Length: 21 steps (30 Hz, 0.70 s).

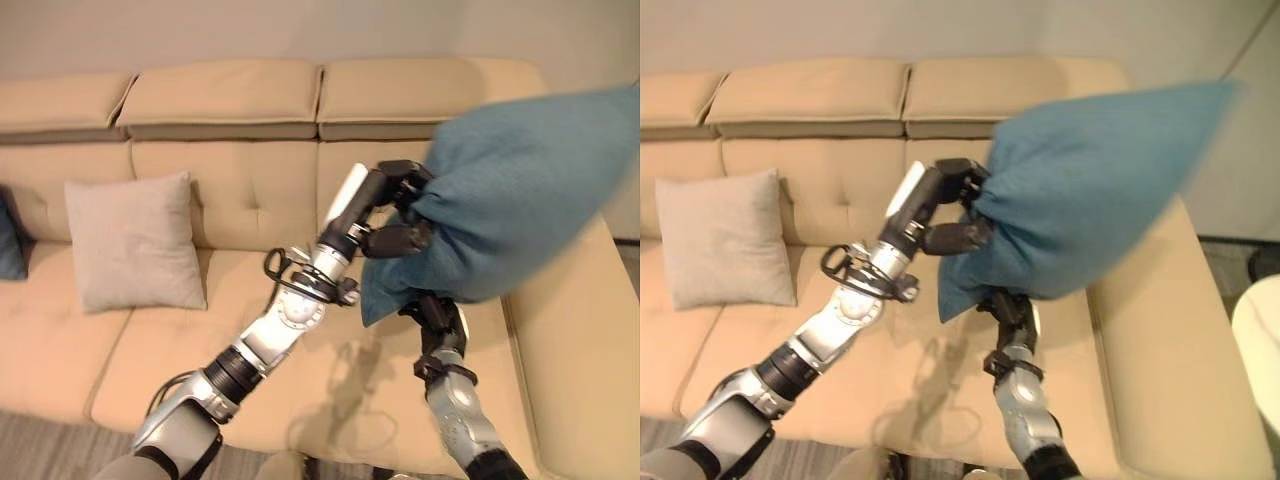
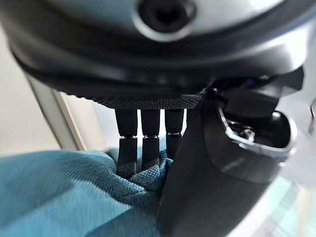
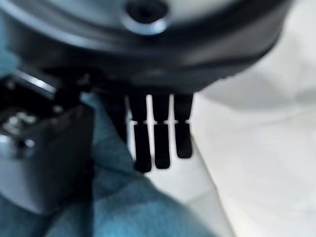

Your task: Pick up all the scattered cushions and arrange them neatly on the sofa.

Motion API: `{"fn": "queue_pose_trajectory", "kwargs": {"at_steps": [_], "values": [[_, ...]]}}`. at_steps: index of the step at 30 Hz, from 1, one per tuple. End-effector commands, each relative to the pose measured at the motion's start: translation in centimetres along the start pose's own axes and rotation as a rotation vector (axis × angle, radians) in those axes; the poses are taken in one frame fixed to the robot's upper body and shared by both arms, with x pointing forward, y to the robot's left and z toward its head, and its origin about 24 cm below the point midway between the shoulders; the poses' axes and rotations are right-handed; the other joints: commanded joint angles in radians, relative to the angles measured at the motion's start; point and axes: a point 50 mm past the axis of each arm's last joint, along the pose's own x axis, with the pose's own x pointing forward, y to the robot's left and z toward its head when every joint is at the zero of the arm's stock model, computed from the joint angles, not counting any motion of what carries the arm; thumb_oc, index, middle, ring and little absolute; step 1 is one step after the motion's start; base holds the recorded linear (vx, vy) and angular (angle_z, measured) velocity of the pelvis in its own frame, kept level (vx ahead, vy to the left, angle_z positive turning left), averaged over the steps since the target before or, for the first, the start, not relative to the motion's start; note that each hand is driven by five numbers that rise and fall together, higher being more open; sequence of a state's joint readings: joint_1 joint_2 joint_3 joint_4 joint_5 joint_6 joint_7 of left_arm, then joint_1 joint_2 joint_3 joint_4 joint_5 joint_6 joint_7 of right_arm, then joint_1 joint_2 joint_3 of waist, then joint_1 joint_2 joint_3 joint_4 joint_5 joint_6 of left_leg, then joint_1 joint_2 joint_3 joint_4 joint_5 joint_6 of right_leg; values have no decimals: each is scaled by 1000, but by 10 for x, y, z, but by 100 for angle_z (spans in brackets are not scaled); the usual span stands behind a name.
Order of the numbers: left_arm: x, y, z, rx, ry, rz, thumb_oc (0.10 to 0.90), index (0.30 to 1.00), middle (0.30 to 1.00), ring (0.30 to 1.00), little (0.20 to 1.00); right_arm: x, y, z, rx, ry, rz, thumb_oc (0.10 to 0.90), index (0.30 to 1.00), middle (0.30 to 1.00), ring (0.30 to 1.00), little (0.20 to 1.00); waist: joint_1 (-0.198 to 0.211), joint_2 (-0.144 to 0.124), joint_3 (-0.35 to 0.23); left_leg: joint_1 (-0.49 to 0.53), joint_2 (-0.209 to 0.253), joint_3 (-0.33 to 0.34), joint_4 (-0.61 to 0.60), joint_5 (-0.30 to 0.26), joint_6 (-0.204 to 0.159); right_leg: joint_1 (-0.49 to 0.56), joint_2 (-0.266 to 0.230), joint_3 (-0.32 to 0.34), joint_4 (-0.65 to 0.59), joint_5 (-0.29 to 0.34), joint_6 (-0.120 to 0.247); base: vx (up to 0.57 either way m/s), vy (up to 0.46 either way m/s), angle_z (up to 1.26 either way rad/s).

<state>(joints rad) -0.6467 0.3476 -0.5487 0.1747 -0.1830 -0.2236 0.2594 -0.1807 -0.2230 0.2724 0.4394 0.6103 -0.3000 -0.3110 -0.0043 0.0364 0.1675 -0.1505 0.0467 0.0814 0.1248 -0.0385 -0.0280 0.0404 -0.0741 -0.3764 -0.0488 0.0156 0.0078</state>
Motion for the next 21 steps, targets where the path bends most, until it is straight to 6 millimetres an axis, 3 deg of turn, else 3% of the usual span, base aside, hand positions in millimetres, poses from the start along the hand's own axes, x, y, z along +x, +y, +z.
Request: {"fn": "queue_pose_trajectory", "kwargs": {"at_steps": [1,3,4,6,7,9,11,14,16,21], "values": [[26,-62,39,-21,-228,-145,400,300,300,300,300,21,54,84,61,-424,190,400,300,300,300,300,-27,-42,-151,42,-14,-19,1,-69,-11,8,-64,22,89,-93,106,165,88,11],[44,-62,22,126,-142,-149,400,300,300,300,300,33,84,93,86,-415,243,400,300,300,300,300,-43,-37,-178,92,-7,25,-86,-39,-5,4,-49,59,82,-87,111,148,98,0],[44,-62,22,126,-143,-149,400,300,300,300,300,33,84,93,86,-415,243,400,300,300,300,300,-43,-37,-179,92,-7,25,-86,-39,-5,3,-49,59,82,-87,111,103,65,-47],[56,-25,13,267,-116,-73,400,300,300,300,300,40,106,106,53,-441,280,400,300,300,300,300,-38,-31,-186,101,-2,49,-148,-14,-11,-5,-38,60,46,-86,111,65,87,-34],[58,-17,10,302,-113,-59,400,300,300,300,300,45,110,111,21,-457,273,400,300,300,300,300,-31,-31,-180,86,-2,47,-164,-3,-12,-22,-35,60,35,-82,112,-87,80,-23],[64,-5,8,380,-110,-35,400,300,300,300,300,58,115,140,-9,-536,241,400,300,300,300,300,-22,-32,-157,21,1,42,-200,32,-21,-84,-27,60,0,-58,113,-237,39,-20],[75,3,18,416,-133,-6,400,300,300,300,300,63,121,173,-8,-622,230,400,300,300,300,300,-23,-26,-136,-59,4,35,-212,58,-34,-151,-26,53,-19,-36,114,-250,50,11],[89,10,36,443,-182,18,400,300,300,300,300,60,129,200,9,-705,232,400,300,300,300,300,-27,-15,-130,-128,2,27,-212,72,-50,-207,-28,46,-34,-24,117,-156,64,30],[97,15,55,467,-248,18,400,300,300,300,300,57,129,220,22,-769,234,400,300,300,300,300,-24,-12,-126,-146,-2,21,-212,73,-54,-218,-30,39,-33,-26,118,-36,47,10],[103,23,81,429,-339,79,400,300,300,300,300,45,125,262,36,-931,214,400,300,300,300,300,-17,-12,-118,-128,-7,13,-212,62,-51,-205,-39,33,-16,-41,119,43,31,-1]]}}
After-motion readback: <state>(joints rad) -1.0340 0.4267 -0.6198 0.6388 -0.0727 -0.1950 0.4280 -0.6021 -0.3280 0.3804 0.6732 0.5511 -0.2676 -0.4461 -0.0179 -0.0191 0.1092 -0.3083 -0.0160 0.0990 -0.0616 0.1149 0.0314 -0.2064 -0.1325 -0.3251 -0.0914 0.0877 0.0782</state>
